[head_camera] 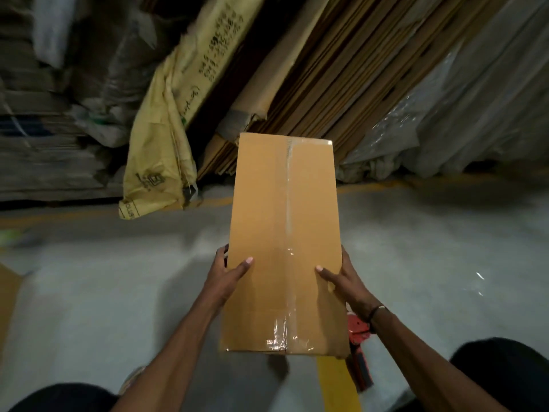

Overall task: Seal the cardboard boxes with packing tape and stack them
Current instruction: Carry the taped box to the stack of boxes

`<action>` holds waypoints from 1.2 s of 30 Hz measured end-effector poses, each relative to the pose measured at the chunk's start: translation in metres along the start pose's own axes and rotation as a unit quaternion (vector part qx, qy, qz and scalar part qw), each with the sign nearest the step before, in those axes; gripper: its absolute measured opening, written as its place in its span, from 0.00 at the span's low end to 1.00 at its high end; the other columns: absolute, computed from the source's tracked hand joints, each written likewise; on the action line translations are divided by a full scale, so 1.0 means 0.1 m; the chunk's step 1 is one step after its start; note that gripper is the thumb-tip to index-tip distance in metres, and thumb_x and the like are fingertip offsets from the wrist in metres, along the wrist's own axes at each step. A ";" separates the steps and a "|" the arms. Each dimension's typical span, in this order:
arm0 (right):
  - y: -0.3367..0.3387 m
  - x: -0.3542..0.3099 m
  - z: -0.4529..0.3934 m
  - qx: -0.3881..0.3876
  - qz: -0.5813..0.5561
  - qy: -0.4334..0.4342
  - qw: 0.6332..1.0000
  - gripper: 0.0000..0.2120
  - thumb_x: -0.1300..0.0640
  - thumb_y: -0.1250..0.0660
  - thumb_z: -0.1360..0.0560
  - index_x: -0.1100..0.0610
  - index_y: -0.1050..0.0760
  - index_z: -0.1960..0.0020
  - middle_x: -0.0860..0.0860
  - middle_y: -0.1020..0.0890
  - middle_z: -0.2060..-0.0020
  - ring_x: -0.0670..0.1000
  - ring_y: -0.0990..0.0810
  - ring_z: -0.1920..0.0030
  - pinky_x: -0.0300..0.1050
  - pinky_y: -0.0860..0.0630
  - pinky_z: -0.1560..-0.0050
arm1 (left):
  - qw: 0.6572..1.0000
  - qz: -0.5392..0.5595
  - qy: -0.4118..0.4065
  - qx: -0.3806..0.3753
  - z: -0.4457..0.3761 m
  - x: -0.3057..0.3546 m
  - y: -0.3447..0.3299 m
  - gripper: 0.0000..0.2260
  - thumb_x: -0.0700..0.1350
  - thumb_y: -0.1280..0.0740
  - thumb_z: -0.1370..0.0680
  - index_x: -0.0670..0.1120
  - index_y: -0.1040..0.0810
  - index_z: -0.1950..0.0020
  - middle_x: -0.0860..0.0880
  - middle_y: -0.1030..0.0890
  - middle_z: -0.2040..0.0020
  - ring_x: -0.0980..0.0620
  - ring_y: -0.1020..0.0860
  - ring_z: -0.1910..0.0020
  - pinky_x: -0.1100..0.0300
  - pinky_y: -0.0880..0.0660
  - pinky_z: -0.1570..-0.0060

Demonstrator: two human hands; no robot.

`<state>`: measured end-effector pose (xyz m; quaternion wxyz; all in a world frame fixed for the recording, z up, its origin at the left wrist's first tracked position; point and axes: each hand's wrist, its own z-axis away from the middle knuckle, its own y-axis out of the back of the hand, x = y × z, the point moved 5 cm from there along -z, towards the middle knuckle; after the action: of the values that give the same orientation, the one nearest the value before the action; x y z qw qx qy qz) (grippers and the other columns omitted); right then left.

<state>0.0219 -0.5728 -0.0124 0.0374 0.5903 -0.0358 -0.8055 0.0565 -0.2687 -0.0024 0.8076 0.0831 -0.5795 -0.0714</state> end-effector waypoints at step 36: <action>3.59 -2.36 4.72 0.388 0.100 0.172 0.900 0.46 0.49 0.18 0.31 0.43 0.41 0.21 0.49 0.24 0.33 0.50 0.21 0.36 0.54 0.21 0.34 | 0.910 0.050 -0.281 -0.302 2.96 3.62 -3.35 0.35 0.58 0.22 0.26 0.50 0.37 0.28 0.49 0.21 0.36 0.49 0.18 0.41 0.42 0.19 0.40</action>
<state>-0.3512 -0.8992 0.3901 -0.1091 0.6807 -0.3973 -0.6057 -0.1153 -0.6878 0.3522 0.6000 -0.2171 -0.7370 -0.2229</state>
